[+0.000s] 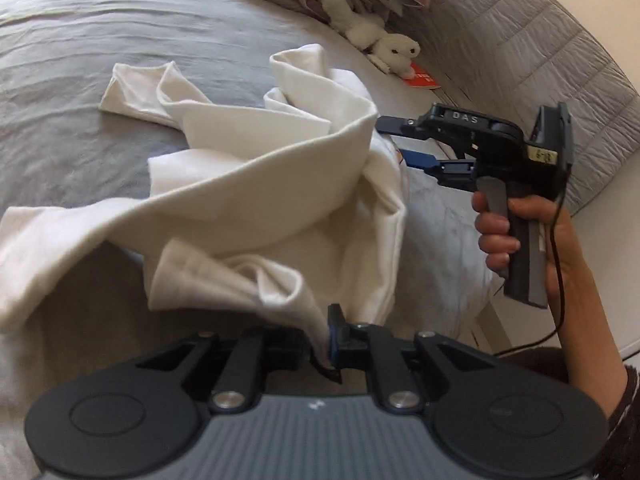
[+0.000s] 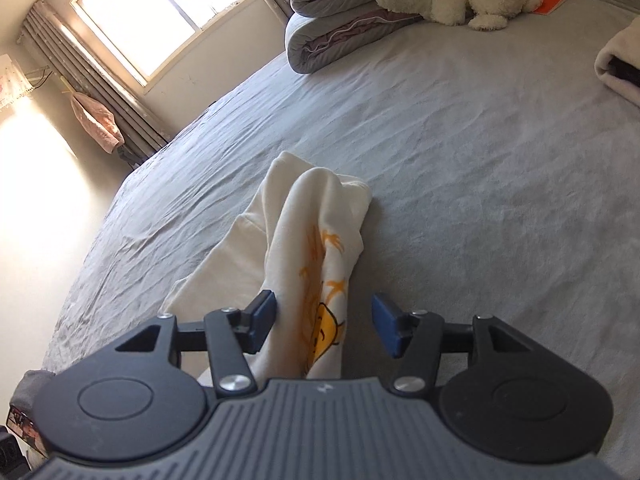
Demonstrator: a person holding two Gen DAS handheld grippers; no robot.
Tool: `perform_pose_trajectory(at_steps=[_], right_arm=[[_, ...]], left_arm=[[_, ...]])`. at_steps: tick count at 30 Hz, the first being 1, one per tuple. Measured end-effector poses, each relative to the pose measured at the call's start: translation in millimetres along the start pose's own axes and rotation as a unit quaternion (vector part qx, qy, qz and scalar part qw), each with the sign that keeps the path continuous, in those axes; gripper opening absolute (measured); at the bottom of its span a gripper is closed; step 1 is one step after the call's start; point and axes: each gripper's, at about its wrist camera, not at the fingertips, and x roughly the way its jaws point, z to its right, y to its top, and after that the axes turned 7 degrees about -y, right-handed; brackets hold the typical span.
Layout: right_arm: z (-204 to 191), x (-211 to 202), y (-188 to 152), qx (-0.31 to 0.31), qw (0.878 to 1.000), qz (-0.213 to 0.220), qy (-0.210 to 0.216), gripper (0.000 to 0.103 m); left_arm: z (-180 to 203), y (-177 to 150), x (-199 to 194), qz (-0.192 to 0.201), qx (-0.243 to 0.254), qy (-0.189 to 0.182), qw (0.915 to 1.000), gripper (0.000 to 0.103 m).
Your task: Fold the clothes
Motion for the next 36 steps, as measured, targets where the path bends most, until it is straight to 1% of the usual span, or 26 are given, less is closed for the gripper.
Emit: perform_pose_trajectory(at_steps=[2,4,5,6,7,10,13,16,18,23,26,28,29,32,33,34,35,36], right_arm=[[-1.1,1.3,-0.1,0.004,1.000,-0.001,0.001,0.058],[-2.5,2.2,0.7,0.005,1.000,-0.002,0.001,0.058],[-2.9,2.4,0.8,0.007,1.000,-0.002,0.002,0.058],[-3.2,2.4,1.1,0.009,1.000,-0.003,0.003,0.058],[-3.1,2.2,2.1,0.013,1.000,-0.003,0.004,0.058],[-1.8,1.1,5.9,0.026,1.000,-0.001,0.010,0.058],[-0.3,0.3,9.3,0.038,0.999,-0.001,0.016,0.058],[1.1,-0.5,12.0,0.047,0.999,-0.002,0.021,0.058],[0.6,-0.9,13.0,0.048,0.999,-0.003,0.023,0.058],[0.7,-0.6,12.2,0.049,0.999,-0.004,0.021,0.058],[0.0,0.1,11.2,0.052,0.998,-0.005,0.019,0.058],[-0.1,1.0,10.1,0.055,0.998,-0.006,0.017,0.058],[-0.1,1.7,9.6,0.057,0.998,-0.007,0.016,0.058],[0.2,4.8,8.4,0.062,0.998,-0.011,0.011,0.058],[0.3,5.7,8.1,0.064,0.998,-0.012,0.010,0.058],[0.2,6.5,7.7,0.066,0.998,-0.013,0.009,0.058],[-0.3,7.2,7.4,0.067,0.998,-0.013,0.008,0.058],[-1.4,7.7,7.1,0.067,0.998,-0.013,0.007,0.058]], left_arm=[[0.6,3.5,-7.7,0.005,0.002,-0.002,1.0000,0.023],[7.9,5.1,-19.5,0.015,0.016,0.001,0.9998,0.045],[11.9,5.7,-25.8,0.021,0.023,0.003,0.9995,0.050],[16.6,5.7,-32.8,0.027,0.034,0.004,0.9991,0.058],[19.9,6.2,-38.5,0.033,0.041,0.004,0.9986,0.064],[26.7,8.7,-52.0,0.051,0.055,0.001,0.9972,0.071],[30.0,13.0,-60.2,0.072,0.057,0.004,0.9958,0.074],[36.7,19.2,-65.7,0.096,0.061,-0.004,0.9935,0.079],[41.0,25.3,-62.3,0.110,0.063,-0.007,0.9920,0.080],[44.2,38.2,-34.9,0.122,0.053,0.016,0.9910,0.080],[44.9,44.7,-15.8,0.133,0.048,0.031,0.9894,0.078],[47.3,48.5,-5.9,0.141,0.054,0.038,0.9879,0.069],[48.7,50.1,-1.2,0.144,0.058,0.043,0.9869,0.066],[51.9,54.4,12.2,0.149,0.073,0.071,0.9836,0.055],[51.6,55.4,16.1,0.148,0.077,0.079,0.9829,0.046],[50.8,56.1,19.1,0.147,0.076,0.082,0.9827,0.035],[49.8,56.7,21.7,0.147,0.074,0.084,0.9828,0.030],[48.4,57.0,22.8,0.148,0.071,0.083,0.9829,0.020]])
